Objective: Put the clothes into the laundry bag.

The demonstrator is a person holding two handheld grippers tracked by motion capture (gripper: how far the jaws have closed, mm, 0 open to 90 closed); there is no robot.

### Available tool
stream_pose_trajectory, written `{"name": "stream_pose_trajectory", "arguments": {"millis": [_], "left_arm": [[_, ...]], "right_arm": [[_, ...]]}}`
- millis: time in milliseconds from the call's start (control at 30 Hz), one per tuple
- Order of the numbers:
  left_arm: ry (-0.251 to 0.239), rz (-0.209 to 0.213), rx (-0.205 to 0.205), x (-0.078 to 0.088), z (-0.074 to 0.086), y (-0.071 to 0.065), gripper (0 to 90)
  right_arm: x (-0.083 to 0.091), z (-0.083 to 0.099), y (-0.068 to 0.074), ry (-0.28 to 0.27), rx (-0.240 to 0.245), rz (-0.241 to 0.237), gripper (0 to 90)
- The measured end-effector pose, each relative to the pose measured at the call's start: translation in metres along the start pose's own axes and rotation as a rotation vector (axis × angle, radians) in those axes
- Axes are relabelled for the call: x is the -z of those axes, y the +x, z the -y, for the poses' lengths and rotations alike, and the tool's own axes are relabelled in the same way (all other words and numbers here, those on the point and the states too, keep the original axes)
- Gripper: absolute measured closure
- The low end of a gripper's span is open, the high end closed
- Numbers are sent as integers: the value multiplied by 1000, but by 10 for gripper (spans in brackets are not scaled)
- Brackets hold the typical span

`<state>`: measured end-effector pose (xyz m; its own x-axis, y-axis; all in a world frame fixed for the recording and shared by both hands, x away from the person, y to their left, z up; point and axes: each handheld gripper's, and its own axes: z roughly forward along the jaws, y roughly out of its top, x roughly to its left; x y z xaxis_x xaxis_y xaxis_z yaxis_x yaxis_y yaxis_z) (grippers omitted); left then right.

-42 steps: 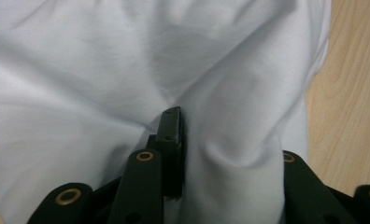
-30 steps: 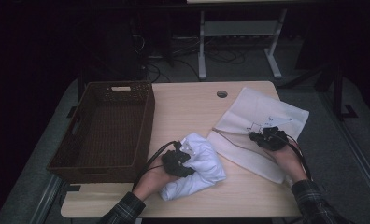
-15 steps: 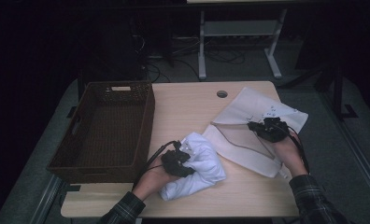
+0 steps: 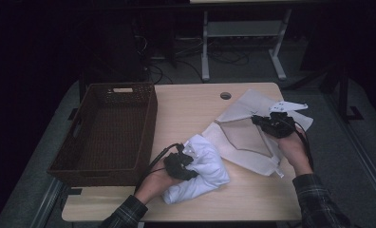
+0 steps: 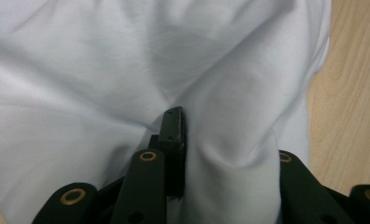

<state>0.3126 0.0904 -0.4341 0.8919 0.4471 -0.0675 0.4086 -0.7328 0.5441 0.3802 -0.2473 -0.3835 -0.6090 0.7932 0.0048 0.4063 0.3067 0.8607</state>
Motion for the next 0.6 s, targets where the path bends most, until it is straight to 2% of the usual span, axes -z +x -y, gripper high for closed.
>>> {"name": "stream_pose_trajectory", "arguments": {"millis": [200,300,333,433,600], "left_arm": [[-1,-3,-5,1,0,0,724],[-3,-6,-15,3,0,0,747],[-12,-15,-30,6,0,-1,755],[-19,-16,-34,10,0,0,767],[-54,-19,-41,31,-5,-2,775]], "right_arm": [[5,-11,-2,-49,-9,10,866],[3,-10,-2,-42,-10,8,867],[1,-8,-2,-34,-11,5,867],[-1,-5,-2,-23,-10,3,868],[-5,0,-3,-1,-1,-5,868]]}}
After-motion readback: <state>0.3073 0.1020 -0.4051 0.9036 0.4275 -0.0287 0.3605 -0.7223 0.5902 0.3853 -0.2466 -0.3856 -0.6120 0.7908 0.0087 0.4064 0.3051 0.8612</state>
